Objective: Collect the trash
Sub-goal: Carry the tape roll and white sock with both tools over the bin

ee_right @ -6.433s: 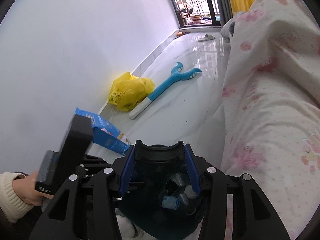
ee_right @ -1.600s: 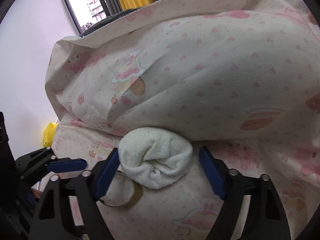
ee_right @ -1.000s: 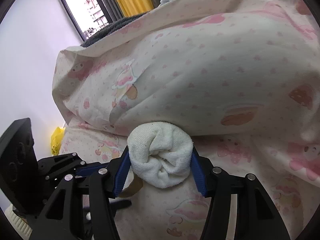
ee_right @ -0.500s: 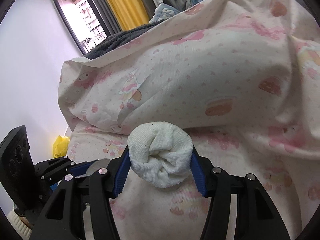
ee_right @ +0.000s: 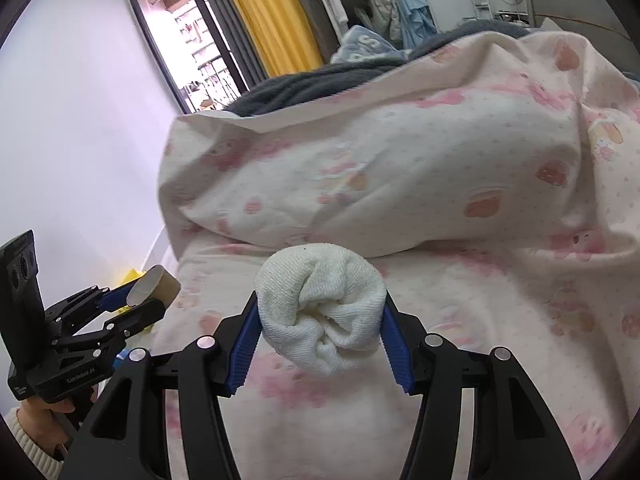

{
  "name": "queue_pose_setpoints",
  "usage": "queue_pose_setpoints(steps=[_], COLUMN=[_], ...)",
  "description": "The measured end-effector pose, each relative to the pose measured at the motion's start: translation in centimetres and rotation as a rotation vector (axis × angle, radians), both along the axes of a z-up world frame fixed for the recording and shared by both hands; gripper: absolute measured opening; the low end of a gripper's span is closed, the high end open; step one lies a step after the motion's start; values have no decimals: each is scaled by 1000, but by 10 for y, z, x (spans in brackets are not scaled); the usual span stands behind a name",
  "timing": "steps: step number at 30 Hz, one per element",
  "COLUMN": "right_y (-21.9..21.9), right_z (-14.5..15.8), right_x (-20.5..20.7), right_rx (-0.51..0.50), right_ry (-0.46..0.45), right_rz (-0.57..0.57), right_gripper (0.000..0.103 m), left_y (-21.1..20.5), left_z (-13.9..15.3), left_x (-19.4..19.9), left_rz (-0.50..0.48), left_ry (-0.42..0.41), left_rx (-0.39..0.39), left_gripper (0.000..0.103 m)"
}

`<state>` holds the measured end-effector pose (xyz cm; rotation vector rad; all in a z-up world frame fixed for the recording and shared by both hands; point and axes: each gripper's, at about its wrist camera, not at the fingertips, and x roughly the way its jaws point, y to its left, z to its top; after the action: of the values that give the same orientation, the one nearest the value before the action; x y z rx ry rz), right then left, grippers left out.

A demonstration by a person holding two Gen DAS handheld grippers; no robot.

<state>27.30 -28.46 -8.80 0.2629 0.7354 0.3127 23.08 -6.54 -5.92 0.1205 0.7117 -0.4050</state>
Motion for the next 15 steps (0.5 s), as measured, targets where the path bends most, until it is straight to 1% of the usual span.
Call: queue_pose_setpoints(steps=[3,7,12,15], right_y=[16,37,63,79], right_z=[5,9,16,16], right_x=[-13,-26,-37,-43], right_rx=[7,-24,-57,-57], right_ry=[-23,-27,-27,-21], right_rz=[18,49,92,103], right_gripper=[57,57,57,57], left_y=[17,43,71,86], left_z=[2,4,-5,-13], left_x=[-10,-25,-38,-41], left_rz=[32,91,161,188], left_ry=[1,3,7,29], left_rx=[2,-4,59,62], left_gripper=[48,48,48,48])
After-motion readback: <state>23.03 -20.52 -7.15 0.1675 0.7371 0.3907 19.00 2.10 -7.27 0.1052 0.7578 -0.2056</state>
